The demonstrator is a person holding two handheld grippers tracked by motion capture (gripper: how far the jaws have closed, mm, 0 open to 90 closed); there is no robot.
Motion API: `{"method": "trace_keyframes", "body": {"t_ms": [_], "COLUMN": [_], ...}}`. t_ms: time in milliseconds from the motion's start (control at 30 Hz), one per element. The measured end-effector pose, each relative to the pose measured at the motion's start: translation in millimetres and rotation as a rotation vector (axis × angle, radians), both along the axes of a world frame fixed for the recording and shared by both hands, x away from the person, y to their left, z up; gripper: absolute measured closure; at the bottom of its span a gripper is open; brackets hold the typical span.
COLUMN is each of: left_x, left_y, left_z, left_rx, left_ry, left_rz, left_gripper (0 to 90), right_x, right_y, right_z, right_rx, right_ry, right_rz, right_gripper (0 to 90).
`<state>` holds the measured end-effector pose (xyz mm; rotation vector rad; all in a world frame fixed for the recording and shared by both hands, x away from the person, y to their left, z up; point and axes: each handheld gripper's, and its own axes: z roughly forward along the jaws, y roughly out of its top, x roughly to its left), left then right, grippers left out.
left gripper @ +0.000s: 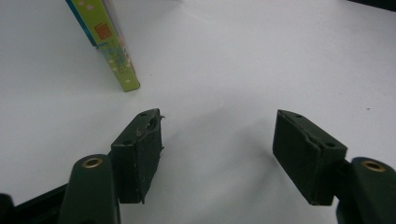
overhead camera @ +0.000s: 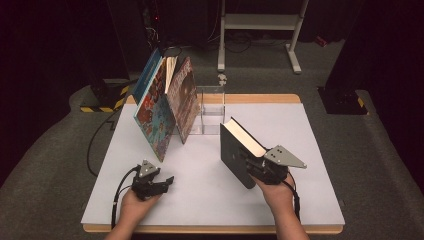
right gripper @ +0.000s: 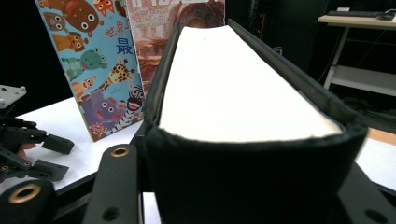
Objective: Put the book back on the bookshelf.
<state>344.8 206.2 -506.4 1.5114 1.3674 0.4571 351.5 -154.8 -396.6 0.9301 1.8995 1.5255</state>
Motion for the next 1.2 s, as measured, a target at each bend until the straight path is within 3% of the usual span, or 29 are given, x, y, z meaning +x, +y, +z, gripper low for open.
{"method": "trace_keyframes", "body": {"t_ms": [133, 367, 833, 967, 1033, 1200], "left_x": [-0.5, 0.3, 0.1, 0.2, 0.3, 0.3], "left_y": [0.3, 0.6, 0.4, 0.8, 1.4, 2.2], "left_z": [0.1, -0.1, -0.1, 0.2, 0.3, 0.4], "left_rx": [0.002, 0.004, 0.005, -0.003, -0.005, 0.0], "left_ry": [-0.005, 0.004, 0.004, 0.008, 0.007, 0.009], "left_rz": [0.0, -0.001, -0.004, -0.004, -0.004, -0.009], "left_gripper": [32.8, 32.9, 33.1, 33.1, 33.1, 33.1], "right_x": [-1.4, 0.0, -4.2, 0.4, 5.0, 18.4], "right_y": [1.2, 0.8, 8.4, 14.7, 18.5, 38.4], "right_z": [-2.3, 1.3, 3.7, 9.8, 13.5, 24.3], "right_rx": [0.0, -0.016, -0.049, -0.047, -0.023, -0.023], "right_ry": [-0.026, 0.002, -0.011, 0.006, 0.017, 0.001], "right_rz": [-0.011, -0.009, -0.027, -0.041, -0.039, -0.061], "right_gripper": [49.1, 51.5, 54.4, 54.4, 54.5, 54.5]}}
